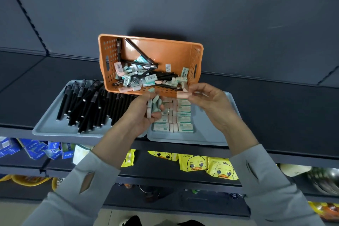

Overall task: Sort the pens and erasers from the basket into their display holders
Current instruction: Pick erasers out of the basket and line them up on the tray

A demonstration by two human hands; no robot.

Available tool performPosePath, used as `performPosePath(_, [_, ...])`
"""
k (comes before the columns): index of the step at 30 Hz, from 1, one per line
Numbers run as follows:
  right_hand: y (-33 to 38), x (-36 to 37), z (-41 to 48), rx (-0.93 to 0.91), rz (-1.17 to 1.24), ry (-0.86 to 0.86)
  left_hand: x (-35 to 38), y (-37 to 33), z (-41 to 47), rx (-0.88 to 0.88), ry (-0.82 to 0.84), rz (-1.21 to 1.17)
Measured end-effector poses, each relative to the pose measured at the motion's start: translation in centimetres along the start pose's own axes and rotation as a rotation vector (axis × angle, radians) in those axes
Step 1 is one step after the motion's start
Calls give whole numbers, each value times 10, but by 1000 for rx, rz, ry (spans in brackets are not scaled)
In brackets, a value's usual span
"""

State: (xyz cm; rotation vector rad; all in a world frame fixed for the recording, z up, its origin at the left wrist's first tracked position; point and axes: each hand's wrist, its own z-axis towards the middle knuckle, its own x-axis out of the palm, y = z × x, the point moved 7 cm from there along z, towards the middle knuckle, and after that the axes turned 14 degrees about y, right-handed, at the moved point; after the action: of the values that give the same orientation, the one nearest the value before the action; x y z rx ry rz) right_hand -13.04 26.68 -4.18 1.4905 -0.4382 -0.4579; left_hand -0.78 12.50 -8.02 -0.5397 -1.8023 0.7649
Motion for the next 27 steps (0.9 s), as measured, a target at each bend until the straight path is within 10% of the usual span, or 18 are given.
performPosePath(5, [9,-73,-28,13,-81,-342,14,6,6,9,24,109])
performPosePath(17, [12,-119,-67,63,-759,-484,46,40,21,-80,37,62])
performPosePath(21, [10,-101,-64,-14,-1152,-379,62,52,26,-91,63,195])
performPosePath(27, [-18,-88,-50,136,-1093,56,69,62,27,-75,49,317])
